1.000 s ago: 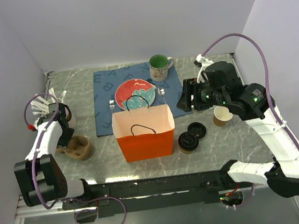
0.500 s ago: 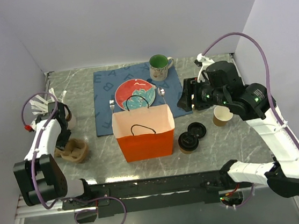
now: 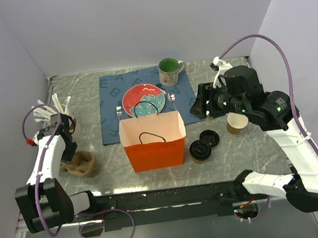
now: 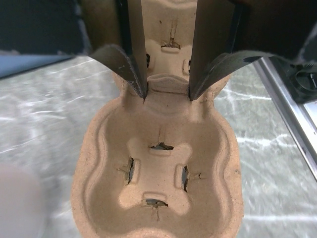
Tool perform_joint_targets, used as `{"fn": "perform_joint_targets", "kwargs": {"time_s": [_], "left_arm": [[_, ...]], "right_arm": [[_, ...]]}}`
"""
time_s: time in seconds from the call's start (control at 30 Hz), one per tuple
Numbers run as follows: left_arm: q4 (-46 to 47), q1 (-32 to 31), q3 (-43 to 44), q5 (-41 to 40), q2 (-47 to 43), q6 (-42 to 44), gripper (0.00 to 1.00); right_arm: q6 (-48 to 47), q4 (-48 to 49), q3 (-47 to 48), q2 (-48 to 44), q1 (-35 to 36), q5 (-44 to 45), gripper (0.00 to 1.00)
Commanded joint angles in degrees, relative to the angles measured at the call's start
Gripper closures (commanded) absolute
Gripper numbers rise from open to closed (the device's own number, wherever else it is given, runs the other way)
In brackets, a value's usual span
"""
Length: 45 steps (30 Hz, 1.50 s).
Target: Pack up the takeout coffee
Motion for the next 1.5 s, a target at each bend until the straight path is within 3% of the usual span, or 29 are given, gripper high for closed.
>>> {"fn": "perform_joint_targets", "kwargs": {"time_s": [0.0,0.27,0.43,0.87,1.07,1.2,1.47], "left_arm": [[0.6,0.3,-0.5,1.0,-0.7,-1.5,0.6],[-0.2,0.2,0.4,1.1,0.4,-1.6,0.54],[-1.1,0.2,0.8,1.1,0.5,-1.6,0.59],[-8.9,0.3,6.7,1.7,-8.1,1.5,0.61],[-7.1,-0.7,8.9,8.9,-15.0,8.9,0.62],[-3.8,-1.2,9.2,19.1,-19.4,17.3,0.63],[-1.2,-2.1,13.9,32.2,-22.0,26.0,0.71]], "right_arm": [[-0.1,1.9,0.8,-1.7,-0.4,0.3,0.31],[-1.0,1.8,1.4,-1.7,-0.5,0.4,0.31],[-1.8,1.9,1.5,-1.7,-0.3,0.6,0.31],[-3.8,1.6,3.7,-0.6,-0.4,-0.1,0.31],[-4.6,2.1,3.2,-0.7,-0.5,-0.8,0.31],[-5.9,2.4,3.7,-0.9,-0.3,-0.8,0.3],[-8.0,2.6,3.0,-2.0,-0.5,-0.3,0.29]]}}
